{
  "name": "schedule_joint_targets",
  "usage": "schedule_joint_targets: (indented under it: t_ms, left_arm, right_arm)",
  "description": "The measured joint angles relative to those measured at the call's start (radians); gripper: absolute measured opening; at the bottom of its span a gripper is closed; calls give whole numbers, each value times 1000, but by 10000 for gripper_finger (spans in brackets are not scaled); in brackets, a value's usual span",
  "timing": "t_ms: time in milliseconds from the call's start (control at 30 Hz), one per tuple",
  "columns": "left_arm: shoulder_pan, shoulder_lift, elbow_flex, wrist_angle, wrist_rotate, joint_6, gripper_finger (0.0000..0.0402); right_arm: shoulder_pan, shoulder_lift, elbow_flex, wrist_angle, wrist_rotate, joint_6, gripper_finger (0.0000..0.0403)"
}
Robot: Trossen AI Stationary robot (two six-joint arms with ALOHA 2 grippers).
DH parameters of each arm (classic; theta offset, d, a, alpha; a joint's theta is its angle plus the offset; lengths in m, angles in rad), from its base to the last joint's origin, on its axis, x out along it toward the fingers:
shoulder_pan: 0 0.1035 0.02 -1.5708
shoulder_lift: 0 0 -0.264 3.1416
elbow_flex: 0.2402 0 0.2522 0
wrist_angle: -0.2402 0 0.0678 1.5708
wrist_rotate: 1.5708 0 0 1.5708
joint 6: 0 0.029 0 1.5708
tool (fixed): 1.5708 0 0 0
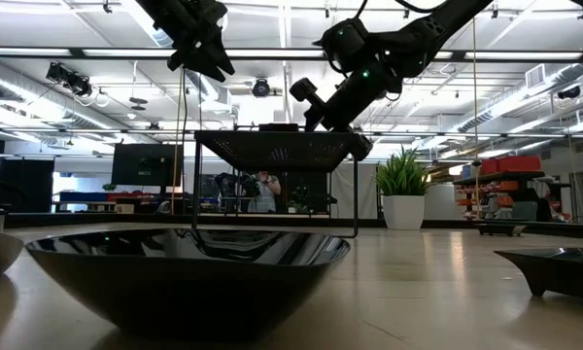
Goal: Pick & Place Mini shaped plates
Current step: Stack the drop shaped plate on top of the drop shaped plates on the shelf
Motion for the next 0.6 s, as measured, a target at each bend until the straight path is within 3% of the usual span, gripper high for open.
schedule_joint_targets:
  t_ms: [300,467,600]
  left_arm:
    - [0,0,0,0,0,0,177]
    - [0,0,0,0,0,0,177]
    - [0,0,0,0,0,1,177]
  right_arm:
    - [0,-80,0,18,-18,-209,127]
    - [0,-102,0,17,-42,-256,117]
    - [-5,-123,0,-26,-161,-277,95]
